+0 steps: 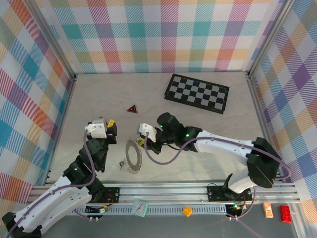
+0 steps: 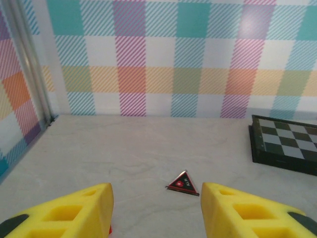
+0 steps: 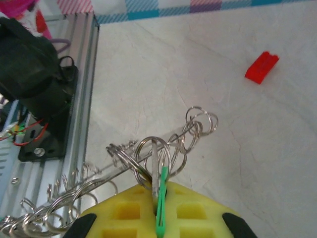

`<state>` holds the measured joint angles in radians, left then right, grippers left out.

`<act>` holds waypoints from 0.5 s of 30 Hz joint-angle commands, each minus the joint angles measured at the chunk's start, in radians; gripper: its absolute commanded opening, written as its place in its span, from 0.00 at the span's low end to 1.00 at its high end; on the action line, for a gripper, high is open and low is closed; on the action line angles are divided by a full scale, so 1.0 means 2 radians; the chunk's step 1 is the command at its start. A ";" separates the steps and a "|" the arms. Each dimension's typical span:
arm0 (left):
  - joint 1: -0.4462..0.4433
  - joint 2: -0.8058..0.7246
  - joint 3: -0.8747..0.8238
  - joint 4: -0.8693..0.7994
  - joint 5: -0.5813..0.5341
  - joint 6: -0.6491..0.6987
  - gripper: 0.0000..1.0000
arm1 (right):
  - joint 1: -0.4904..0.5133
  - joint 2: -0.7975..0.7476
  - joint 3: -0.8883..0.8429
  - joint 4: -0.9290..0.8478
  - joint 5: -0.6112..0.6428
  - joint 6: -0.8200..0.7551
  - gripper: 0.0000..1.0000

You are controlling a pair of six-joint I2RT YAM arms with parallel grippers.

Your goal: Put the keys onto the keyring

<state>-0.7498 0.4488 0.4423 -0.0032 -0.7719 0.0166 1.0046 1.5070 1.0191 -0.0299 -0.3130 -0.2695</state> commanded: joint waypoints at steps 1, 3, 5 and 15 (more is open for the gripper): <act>0.003 0.007 0.005 -0.014 -0.015 -0.029 0.49 | -0.005 0.014 -0.003 0.024 0.035 -0.016 0.00; 0.004 0.019 0.000 -0.009 -0.012 -0.036 0.50 | -0.011 0.019 -0.008 -0.026 0.081 -0.066 0.00; 0.005 0.029 -0.007 0.001 -0.006 -0.038 0.50 | -0.019 0.017 -0.012 -0.080 0.122 -0.110 0.00; 0.021 0.086 -0.033 0.048 0.012 -0.054 0.56 | -0.027 0.031 -0.056 -0.212 0.315 -0.224 0.00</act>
<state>-0.7231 0.6037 0.3893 0.0345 -0.7605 -0.0662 0.9482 1.5574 0.9257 -0.3584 0.1627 -0.6254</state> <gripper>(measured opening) 0.559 0.057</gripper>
